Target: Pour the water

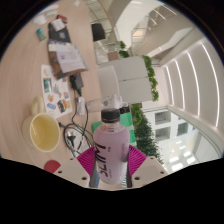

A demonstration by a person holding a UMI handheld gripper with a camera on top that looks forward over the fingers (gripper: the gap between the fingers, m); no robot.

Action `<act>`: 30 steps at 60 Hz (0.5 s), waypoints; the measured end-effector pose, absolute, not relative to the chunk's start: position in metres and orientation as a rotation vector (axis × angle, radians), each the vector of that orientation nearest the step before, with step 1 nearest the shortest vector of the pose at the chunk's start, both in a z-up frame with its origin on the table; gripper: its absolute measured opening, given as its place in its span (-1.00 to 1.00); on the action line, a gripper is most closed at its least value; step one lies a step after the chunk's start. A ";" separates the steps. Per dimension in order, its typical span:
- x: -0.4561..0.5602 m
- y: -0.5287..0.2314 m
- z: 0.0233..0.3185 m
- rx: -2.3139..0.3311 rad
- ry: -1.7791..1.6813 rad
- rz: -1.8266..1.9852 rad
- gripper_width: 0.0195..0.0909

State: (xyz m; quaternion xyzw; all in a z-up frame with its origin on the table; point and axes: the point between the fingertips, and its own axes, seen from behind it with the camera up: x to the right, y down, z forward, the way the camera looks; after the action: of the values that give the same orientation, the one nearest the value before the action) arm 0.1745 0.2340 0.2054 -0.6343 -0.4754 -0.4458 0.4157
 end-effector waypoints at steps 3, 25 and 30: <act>0.178 0.236 0.228 -1.628 -0.893 -0.907 -0.38; 0.235 0.197 0.101 -1.786 -0.102 0.041 -0.28; 0.246 0.189 0.085 -1.830 -0.095 0.106 -0.28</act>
State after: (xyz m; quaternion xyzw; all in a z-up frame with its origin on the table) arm 0.2459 0.1891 0.0846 -0.7919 -0.0411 0.0458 0.6075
